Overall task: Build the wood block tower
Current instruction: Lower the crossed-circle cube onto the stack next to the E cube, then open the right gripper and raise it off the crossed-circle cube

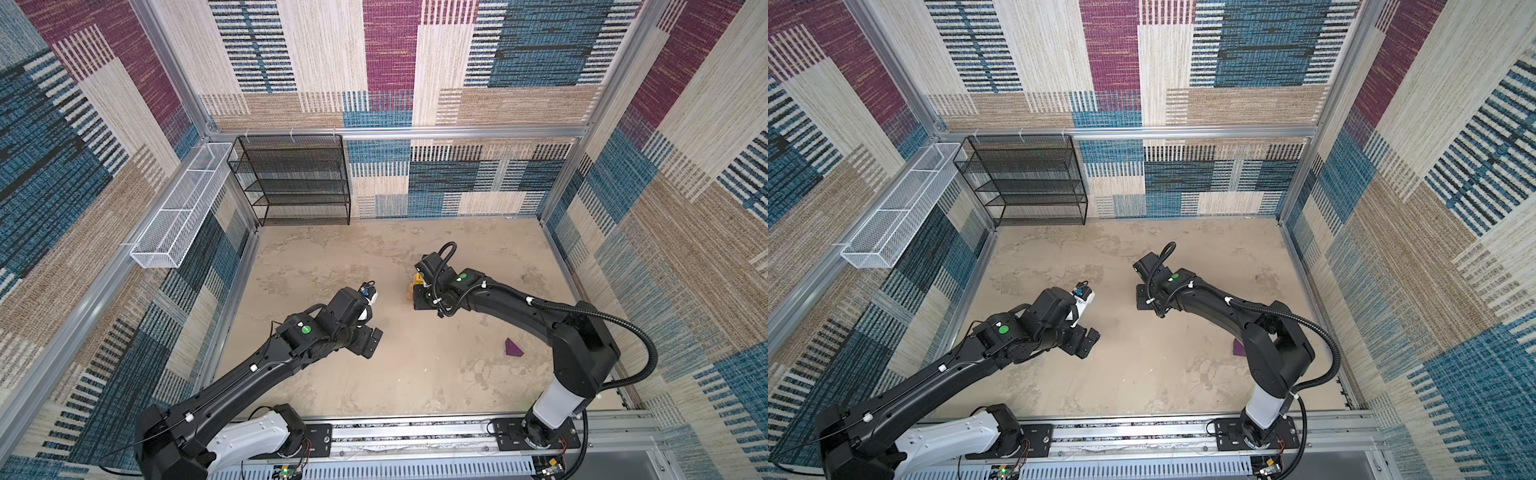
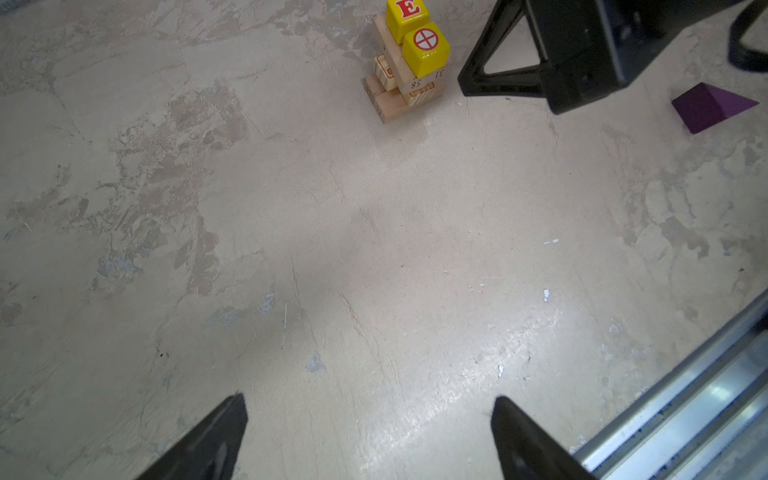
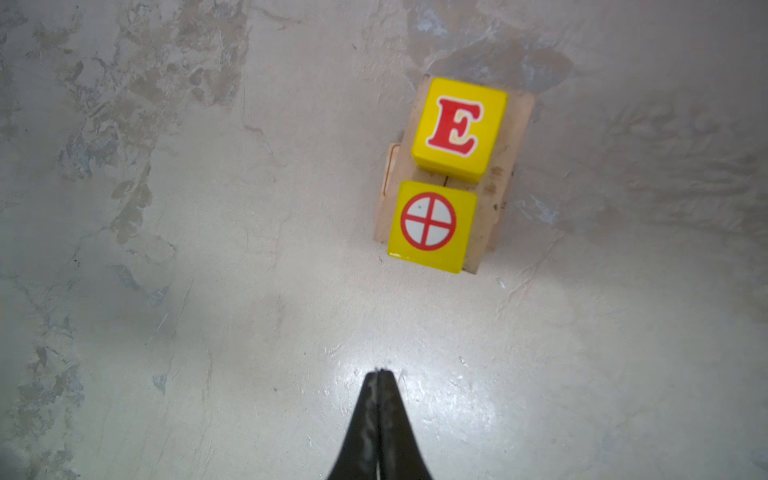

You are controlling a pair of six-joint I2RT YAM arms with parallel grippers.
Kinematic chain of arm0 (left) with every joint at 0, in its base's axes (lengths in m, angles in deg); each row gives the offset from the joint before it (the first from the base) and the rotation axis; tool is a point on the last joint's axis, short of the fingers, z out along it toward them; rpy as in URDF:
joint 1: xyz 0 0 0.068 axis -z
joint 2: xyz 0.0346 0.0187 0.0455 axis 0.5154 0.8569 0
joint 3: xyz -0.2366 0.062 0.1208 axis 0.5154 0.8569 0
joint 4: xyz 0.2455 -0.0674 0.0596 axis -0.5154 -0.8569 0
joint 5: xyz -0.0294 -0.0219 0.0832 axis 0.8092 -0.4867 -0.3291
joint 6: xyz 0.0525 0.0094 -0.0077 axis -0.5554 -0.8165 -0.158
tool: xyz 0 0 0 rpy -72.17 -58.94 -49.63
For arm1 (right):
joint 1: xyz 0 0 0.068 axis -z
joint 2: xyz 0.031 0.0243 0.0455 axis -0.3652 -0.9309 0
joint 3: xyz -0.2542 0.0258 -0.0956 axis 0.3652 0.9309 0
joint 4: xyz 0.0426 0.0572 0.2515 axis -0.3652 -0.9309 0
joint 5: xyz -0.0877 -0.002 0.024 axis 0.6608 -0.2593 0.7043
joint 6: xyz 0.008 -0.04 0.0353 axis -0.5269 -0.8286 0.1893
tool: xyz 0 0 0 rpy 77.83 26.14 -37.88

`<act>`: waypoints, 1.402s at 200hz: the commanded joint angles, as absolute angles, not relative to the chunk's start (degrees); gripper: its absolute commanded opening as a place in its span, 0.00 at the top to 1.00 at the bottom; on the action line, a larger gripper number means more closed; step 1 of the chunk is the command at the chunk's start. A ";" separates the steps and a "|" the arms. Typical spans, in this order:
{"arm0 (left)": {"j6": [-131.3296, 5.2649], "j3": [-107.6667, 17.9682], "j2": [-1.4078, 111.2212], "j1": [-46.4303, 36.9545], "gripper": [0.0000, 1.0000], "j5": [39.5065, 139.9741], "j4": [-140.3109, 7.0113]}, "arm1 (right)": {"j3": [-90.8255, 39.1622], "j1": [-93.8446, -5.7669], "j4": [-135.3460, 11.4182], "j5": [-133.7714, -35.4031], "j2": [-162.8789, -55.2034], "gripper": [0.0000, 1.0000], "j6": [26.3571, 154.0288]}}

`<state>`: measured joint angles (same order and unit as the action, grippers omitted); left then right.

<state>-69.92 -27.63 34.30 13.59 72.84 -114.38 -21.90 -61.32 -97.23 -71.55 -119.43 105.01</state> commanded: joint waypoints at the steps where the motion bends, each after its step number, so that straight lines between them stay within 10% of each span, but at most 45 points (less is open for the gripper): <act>1: -70.32 -27.42 34.01 13.53 0.03 72.14 -114.02 | -23.01 -60.68 -97.34 -72.34 -120.66 1.00 107.60; 280: -70.49 -27.41 34.07 13.53 0.03 72.08 -114.17 | -28.64 -57.50 -97.09 -73.57 -126.50 1.00 107.30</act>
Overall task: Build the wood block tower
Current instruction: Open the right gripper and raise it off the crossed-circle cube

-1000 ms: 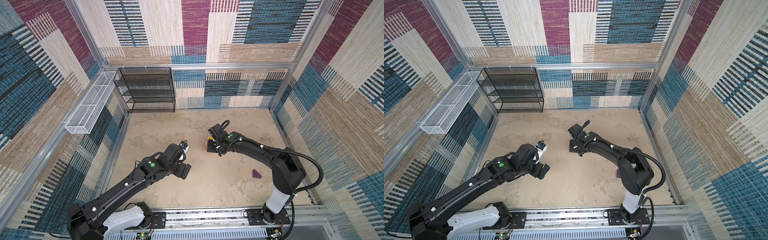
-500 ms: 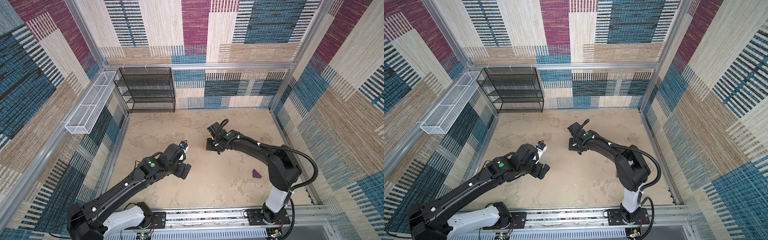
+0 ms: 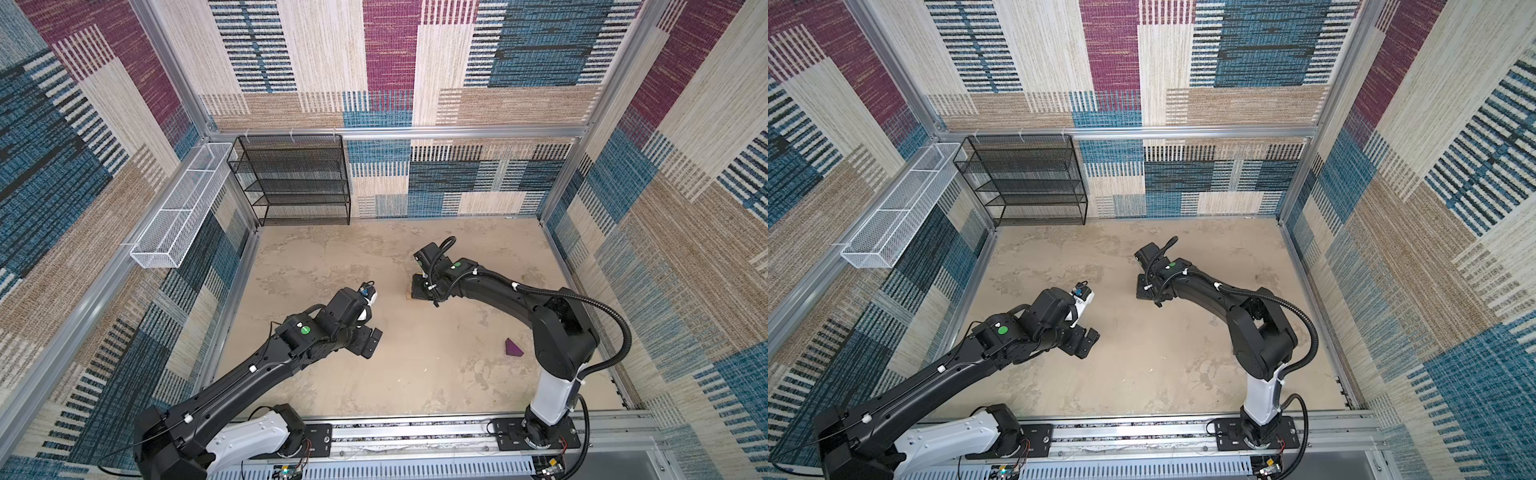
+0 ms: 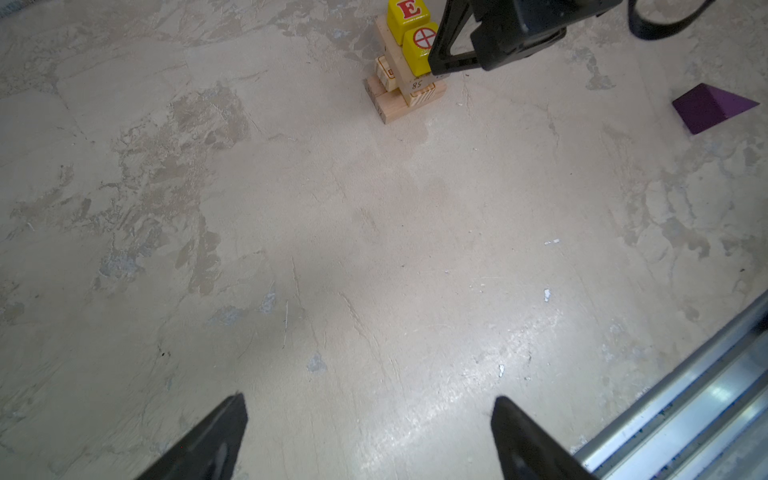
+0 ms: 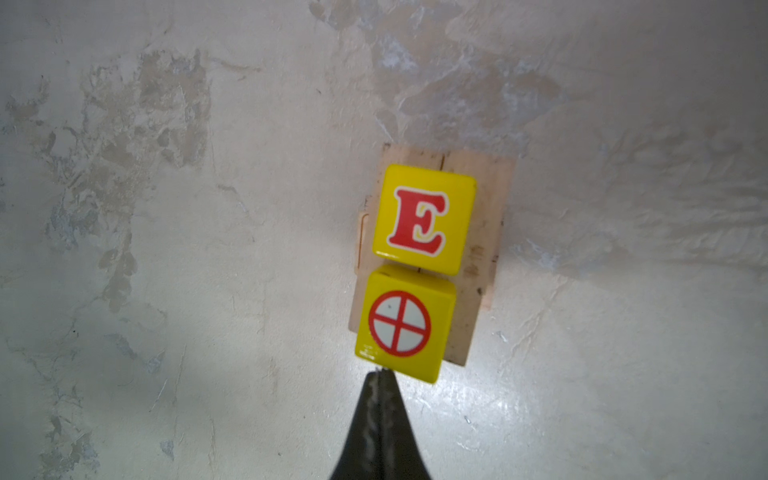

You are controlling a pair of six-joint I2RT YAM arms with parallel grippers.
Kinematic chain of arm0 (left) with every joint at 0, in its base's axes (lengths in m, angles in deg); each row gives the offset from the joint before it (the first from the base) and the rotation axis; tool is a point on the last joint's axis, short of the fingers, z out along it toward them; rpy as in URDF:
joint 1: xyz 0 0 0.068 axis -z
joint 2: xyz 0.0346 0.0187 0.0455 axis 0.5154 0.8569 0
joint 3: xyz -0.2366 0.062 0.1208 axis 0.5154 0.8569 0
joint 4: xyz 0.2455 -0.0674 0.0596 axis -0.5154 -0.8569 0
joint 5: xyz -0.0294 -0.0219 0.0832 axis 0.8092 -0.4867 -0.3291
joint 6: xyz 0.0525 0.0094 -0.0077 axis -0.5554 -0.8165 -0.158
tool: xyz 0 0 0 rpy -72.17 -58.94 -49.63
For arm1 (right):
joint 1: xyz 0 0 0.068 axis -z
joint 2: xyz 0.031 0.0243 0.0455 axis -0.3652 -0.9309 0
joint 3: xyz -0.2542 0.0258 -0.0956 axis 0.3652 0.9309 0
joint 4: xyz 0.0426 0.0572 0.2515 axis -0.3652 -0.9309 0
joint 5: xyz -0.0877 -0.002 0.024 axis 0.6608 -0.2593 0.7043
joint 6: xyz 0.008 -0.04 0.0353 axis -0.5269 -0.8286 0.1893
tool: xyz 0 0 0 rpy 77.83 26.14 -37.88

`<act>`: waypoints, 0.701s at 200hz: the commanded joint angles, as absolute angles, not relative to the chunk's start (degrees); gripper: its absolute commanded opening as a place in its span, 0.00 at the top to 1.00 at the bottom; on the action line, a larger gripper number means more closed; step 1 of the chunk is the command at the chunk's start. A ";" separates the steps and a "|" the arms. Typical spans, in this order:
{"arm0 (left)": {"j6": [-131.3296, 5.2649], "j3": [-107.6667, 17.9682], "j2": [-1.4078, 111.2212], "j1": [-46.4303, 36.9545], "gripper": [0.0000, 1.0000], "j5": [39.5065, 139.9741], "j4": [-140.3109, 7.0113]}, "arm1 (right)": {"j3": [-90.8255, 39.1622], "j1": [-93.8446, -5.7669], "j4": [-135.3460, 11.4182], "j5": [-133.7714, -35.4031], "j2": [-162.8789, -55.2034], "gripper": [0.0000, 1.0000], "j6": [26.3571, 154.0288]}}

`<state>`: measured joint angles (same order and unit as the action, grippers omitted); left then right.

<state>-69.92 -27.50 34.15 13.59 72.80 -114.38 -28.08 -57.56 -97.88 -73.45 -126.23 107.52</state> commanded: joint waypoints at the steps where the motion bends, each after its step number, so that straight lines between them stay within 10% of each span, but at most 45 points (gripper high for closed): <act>1: -70.50 -27.37 34.09 13.53 0.03 72.09 -114.19 | -28.64 -57.52 -97.14 -73.61 -126.52 1.00 107.30; 140: -70.50 -27.43 34.32 13.53 0.03 72.05 -114.11 | -29.19 -57.29 -98.19 -73.05 -126.44 1.00 106.43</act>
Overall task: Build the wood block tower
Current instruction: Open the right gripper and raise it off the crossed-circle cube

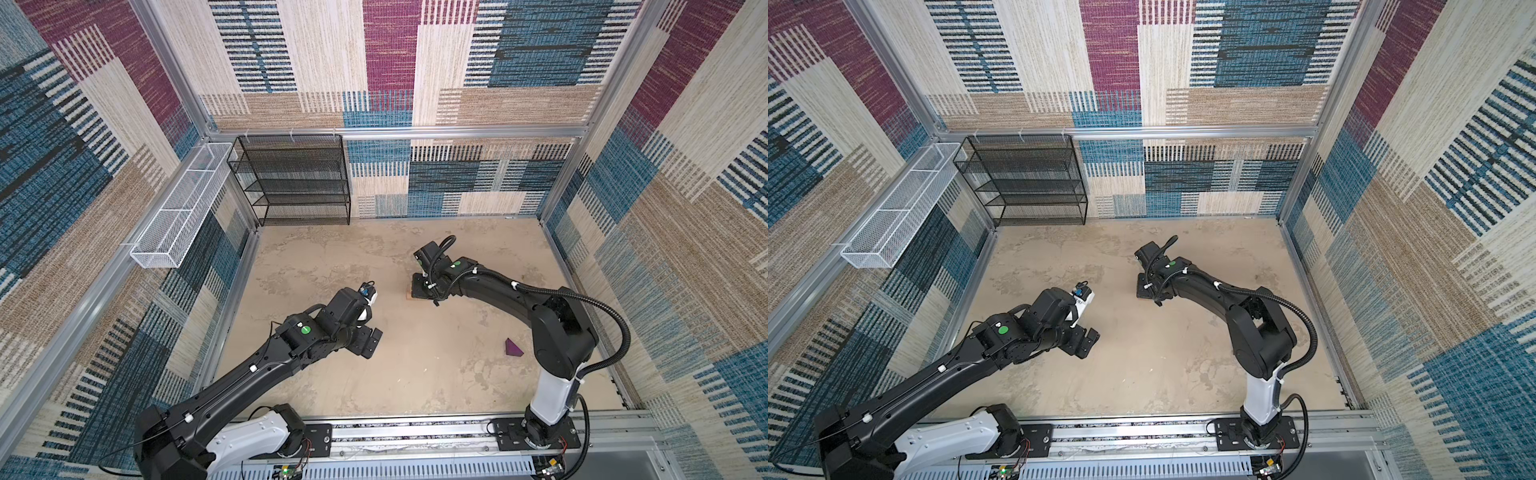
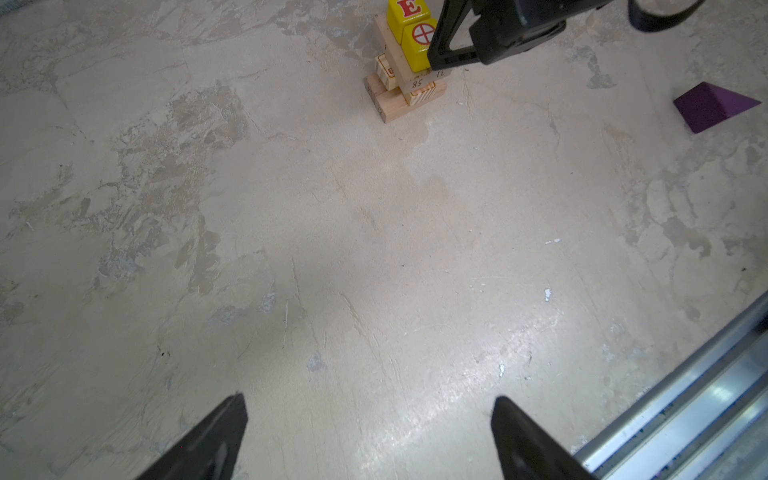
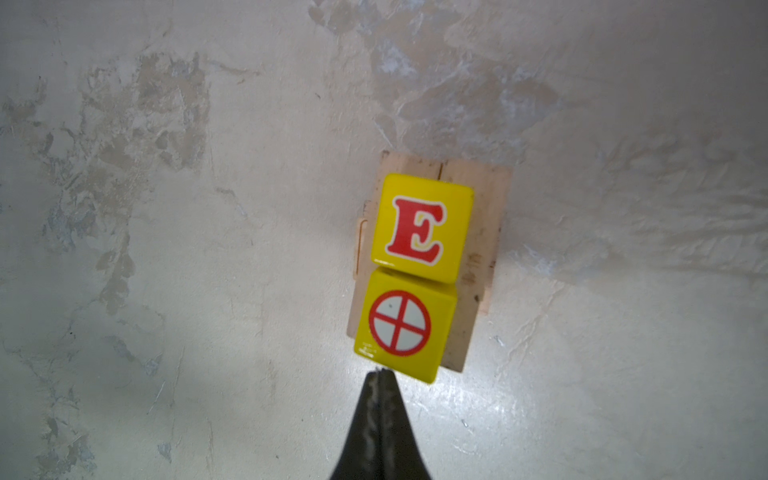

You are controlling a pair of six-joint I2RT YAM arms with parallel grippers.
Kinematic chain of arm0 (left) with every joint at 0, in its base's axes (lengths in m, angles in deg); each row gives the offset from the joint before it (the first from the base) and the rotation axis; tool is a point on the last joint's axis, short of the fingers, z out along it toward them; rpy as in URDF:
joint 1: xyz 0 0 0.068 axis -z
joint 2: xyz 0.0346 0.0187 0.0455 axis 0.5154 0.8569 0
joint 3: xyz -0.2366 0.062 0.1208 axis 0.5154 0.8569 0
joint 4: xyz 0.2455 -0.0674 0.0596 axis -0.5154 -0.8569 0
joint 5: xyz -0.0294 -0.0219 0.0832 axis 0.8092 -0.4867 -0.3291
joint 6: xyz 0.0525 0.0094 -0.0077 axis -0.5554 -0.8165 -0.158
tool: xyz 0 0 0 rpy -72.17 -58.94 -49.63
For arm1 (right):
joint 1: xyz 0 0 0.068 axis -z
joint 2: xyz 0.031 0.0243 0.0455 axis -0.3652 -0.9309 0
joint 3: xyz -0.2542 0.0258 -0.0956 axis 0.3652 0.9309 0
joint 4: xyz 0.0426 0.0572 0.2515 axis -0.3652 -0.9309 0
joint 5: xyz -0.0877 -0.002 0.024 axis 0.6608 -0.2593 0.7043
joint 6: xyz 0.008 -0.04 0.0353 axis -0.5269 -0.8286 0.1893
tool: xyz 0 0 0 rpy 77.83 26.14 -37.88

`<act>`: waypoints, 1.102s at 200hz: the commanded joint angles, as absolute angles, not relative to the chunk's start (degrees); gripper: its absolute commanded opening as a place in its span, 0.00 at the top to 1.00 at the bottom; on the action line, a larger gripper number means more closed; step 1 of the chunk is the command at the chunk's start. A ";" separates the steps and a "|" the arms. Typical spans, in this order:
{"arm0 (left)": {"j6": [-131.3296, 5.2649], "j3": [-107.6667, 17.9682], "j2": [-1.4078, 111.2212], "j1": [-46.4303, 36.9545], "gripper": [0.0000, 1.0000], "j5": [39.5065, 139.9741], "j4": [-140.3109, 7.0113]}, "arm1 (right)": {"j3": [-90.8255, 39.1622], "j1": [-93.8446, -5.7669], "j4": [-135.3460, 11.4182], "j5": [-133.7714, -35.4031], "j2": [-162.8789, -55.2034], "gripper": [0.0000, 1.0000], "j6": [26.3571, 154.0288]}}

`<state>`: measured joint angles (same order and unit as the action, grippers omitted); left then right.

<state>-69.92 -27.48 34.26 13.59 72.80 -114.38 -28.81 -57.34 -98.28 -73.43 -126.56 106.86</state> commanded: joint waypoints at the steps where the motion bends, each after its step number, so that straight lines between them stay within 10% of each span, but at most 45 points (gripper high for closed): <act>1: -70.50 -27.43 34.30 13.53 0.03 72.04 -114.11 | -29.18 -57.29 -98.21 -73.05 -126.40 1.00 106.42; 220: -70.55 -27.43 34.11 13.53 0.04 72.19 -114.11 | -29.48 -57.28 -98.76 -72.25 -126.42 1.00 106.07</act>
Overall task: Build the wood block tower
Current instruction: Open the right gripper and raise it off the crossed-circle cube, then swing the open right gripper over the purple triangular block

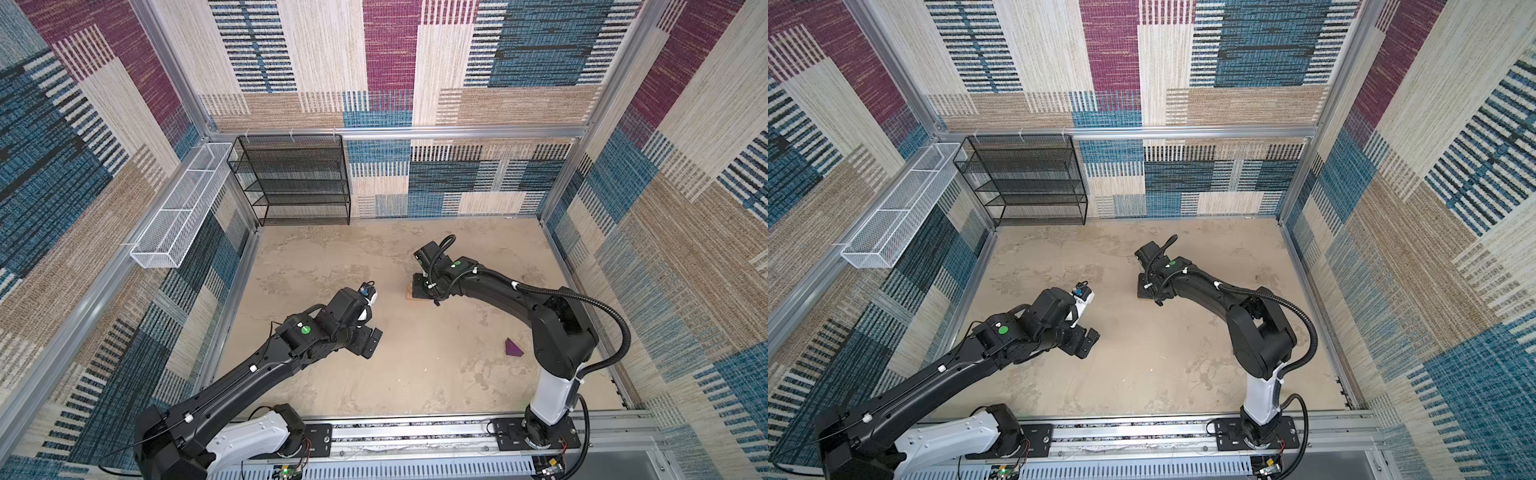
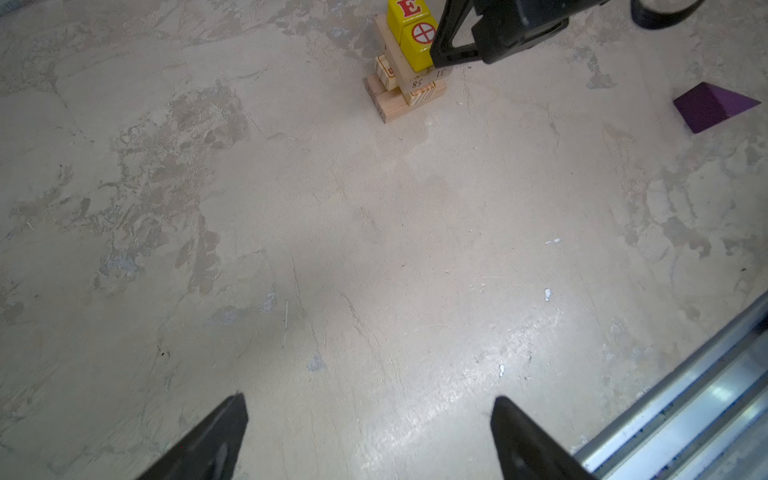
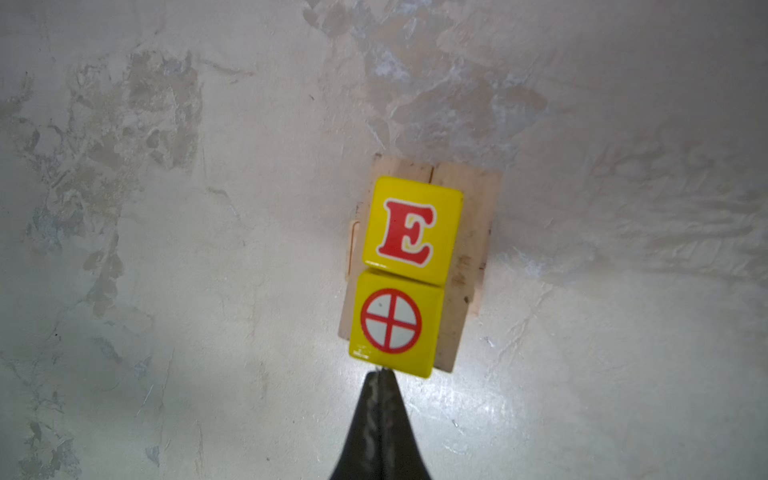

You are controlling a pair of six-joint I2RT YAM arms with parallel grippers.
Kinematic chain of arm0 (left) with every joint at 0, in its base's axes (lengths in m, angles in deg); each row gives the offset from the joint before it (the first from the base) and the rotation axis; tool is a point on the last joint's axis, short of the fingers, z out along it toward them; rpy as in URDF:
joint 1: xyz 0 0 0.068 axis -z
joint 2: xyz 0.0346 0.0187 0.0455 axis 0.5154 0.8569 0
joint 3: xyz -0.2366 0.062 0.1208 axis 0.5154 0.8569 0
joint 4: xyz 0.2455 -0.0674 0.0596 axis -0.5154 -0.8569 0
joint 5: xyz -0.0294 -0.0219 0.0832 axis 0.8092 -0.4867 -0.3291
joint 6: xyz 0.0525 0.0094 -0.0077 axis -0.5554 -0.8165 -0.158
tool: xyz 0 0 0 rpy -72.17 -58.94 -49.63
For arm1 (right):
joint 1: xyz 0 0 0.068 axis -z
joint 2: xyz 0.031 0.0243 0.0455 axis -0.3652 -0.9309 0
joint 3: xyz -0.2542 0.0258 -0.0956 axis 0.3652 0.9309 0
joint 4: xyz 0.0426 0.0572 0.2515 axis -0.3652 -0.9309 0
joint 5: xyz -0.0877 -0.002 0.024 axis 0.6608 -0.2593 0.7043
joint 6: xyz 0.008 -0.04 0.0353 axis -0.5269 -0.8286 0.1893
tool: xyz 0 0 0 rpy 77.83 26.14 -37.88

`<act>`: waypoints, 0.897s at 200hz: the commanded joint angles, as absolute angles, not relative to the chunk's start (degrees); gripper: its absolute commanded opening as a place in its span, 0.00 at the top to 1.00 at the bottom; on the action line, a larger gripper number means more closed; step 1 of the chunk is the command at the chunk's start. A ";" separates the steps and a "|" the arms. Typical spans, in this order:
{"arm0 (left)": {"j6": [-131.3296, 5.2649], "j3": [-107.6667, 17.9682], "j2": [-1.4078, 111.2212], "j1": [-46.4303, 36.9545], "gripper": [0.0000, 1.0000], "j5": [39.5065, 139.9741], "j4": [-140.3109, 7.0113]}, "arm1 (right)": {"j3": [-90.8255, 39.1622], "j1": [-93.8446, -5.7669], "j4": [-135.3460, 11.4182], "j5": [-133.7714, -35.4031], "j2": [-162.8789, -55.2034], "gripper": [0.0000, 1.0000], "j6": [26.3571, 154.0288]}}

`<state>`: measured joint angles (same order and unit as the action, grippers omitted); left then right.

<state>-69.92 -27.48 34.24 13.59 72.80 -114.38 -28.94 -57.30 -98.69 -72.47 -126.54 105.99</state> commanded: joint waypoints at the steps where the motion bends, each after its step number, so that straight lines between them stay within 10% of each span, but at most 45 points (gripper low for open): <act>1: -70.52 -27.43 34.11 13.53 0.04 72.19 -114.11 | -29.50 -57.28 -98.76 -72.25 -126.43 1.00 106.07; 179: -71.56 -28.59 34.43 13.53 0.04 72.16 -113.28 | -17.33 -53.64 -106.82 -61.82 -106.55 0.89 107.27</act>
